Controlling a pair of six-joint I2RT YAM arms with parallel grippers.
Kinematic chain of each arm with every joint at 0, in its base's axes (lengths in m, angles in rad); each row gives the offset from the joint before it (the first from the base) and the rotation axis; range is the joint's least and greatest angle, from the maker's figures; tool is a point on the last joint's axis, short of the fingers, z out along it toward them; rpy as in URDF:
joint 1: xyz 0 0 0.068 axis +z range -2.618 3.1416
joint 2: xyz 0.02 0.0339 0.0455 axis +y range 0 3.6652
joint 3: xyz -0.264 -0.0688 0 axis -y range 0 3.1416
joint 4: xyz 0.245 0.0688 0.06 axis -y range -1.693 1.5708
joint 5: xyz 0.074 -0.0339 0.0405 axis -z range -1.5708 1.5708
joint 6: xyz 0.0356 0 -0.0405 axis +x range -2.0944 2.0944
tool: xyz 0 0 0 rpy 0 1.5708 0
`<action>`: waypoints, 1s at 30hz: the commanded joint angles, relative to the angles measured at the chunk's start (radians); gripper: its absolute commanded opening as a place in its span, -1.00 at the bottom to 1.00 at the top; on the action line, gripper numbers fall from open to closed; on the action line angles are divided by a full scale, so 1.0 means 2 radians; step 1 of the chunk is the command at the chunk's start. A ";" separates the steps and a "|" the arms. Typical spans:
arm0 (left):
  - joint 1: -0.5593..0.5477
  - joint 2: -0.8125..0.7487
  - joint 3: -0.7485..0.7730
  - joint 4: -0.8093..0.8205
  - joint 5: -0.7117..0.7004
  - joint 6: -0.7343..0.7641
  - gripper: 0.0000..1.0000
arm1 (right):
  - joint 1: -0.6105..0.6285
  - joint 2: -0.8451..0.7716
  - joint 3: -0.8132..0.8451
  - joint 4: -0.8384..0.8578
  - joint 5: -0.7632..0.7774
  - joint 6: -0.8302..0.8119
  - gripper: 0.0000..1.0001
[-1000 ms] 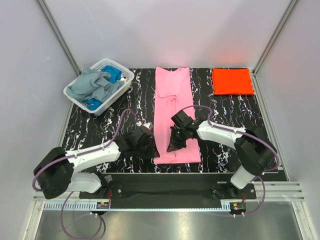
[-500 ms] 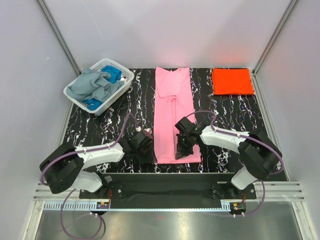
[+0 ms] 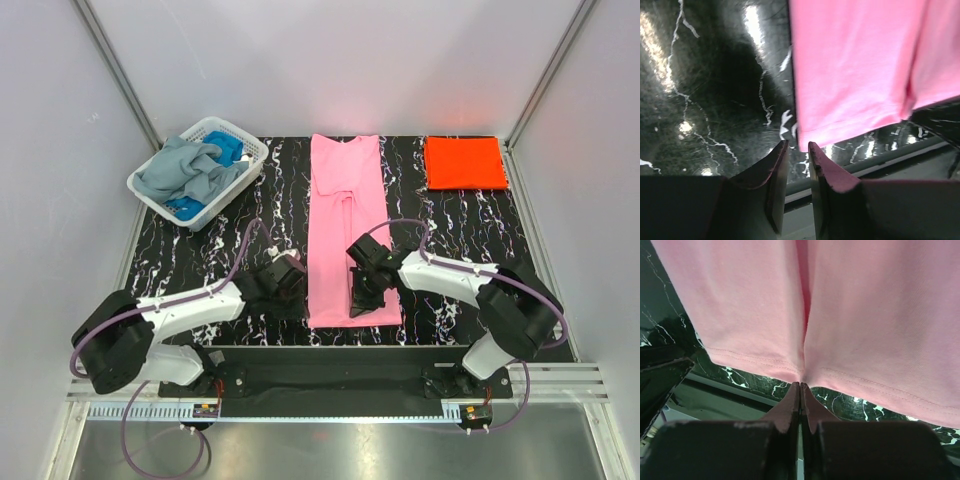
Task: Fold and stack the t-shirts
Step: Fold the tshirt
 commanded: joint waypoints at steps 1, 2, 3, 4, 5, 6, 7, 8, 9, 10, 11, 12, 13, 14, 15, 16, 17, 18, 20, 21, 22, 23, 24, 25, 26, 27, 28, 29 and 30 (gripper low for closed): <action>-0.001 -0.004 0.015 0.012 -0.008 0.007 -0.45 | 0.008 0.003 0.000 0.009 0.019 -0.004 -0.93; 0.000 0.001 0.013 0.014 -0.006 0.006 -0.45 | 0.008 0.006 -0.003 0.011 0.025 -0.004 -0.94; 0.000 0.006 0.012 0.020 -0.005 0.007 -0.45 | 0.010 0.011 -0.006 0.011 0.027 -0.006 -0.95; 0.000 0.012 0.006 0.025 -0.001 0.007 -0.45 | 0.011 0.015 -0.014 0.014 0.030 -0.006 -0.95; -0.001 0.015 0.004 0.032 0.001 0.009 -0.45 | 0.011 0.018 -0.017 0.016 0.029 -0.006 -0.95; -0.004 0.016 0.001 0.048 0.001 0.016 -0.45 | 0.011 0.019 -0.020 0.019 0.027 -0.007 -0.95; -0.007 0.018 0.004 0.050 0.011 0.019 -0.44 | 0.011 0.020 -0.025 0.025 0.023 -0.007 -0.95; -0.014 0.019 0.009 0.044 0.008 0.020 -0.43 | 0.011 0.019 -0.026 0.025 0.026 -0.005 -0.95; -0.017 0.020 0.014 0.033 0.006 0.021 -0.43 | 0.011 0.019 -0.026 0.025 0.027 -0.006 -0.95; -0.018 0.019 0.020 0.028 0.006 0.021 -0.43 | 0.011 0.020 -0.022 0.020 0.031 -0.007 -0.96; -0.018 0.017 0.022 0.026 -0.007 0.021 -0.43 | 0.011 0.021 -0.019 0.016 0.034 -0.008 -0.96; -0.018 0.014 0.022 0.025 -0.008 0.020 -0.43 | 0.011 0.022 -0.016 0.012 0.037 -0.010 -0.96; -0.018 0.010 0.024 0.024 -0.012 0.018 -0.42 | 0.011 0.022 -0.013 0.006 0.037 -0.013 -0.96; -0.018 0.009 0.024 0.022 -0.014 0.017 -0.42 | 0.011 0.022 -0.011 0.003 0.038 -0.013 -0.95; -0.018 0.009 0.024 0.021 -0.017 0.016 -0.42 | 0.012 0.016 -0.010 0.002 0.038 -0.013 -0.96; -0.018 0.010 0.023 0.020 -0.020 0.015 -0.42 | 0.013 0.012 -0.008 -0.003 0.037 -0.011 -0.95; -0.017 0.012 0.022 0.019 -0.024 0.016 -0.40 | 0.012 0.006 -0.005 -0.007 0.036 -0.010 -0.94; -0.014 0.012 0.022 0.016 -0.028 0.016 -0.35 | 0.012 -0.005 -0.001 -0.011 0.032 -0.011 -0.88; 0.003 0.015 0.023 0.013 -0.022 0.023 -0.28 | 0.012 -0.015 0.017 -0.018 0.000 -0.026 -0.79; 0.009 0.014 0.024 0.016 -0.015 0.026 -0.28 | 0.012 -0.026 0.025 -0.030 -0.009 -0.029 -0.71; 0.012 0.012 0.029 0.015 -0.004 0.031 -0.24 | 0.012 -0.033 0.040 -0.037 -0.015 -0.032 -0.66; 0.016 0.010 0.032 0.011 -0.001 0.041 -0.21 | 0.011 -0.047 0.047 -0.043 -0.015 -0.032 -0.62; 0.016 0.011 0.037 0.006 0.001 0.046 -0.17 | 0.011 -0.055 0.054 -0.057 -0.013 -0.033 -0.57; 0.016 0.010 0.043 0.002 0.001 0.049 -0.09 | 0.011 -0.062 0.067 -0.066 -0.003 -0.036 -0.41; 0.016 0.009 0.042 0.004 0.001 0.052 -0.06 | 0.010 -0.073 0.073 -0.076 0.004 -0.037 -0.34; 0.016 0.004 0.033 0.010 0.018 0.053 -0.04 | 0.002 -0.080 0.078 -0.099 0.013 -0.039 -0.29; 0.016 0.000 0.025 0.019 0.025 0.052 -0.02 | -0.005 -0.084 0.083 -0.109 0.025 -0.045 -0.23; 0.017 -0.004 0.016 0.029 0.033 0.050 0.01 | -0.014 -0.090 0.082 -0.115 0.026 -0.048 -0.19; 0.020 -0.009 -0.001 0.050 0.051 0.043 0.04 | -0.040 -0.103 0.077 -0.119 0.024 -0.051 -0.16</action>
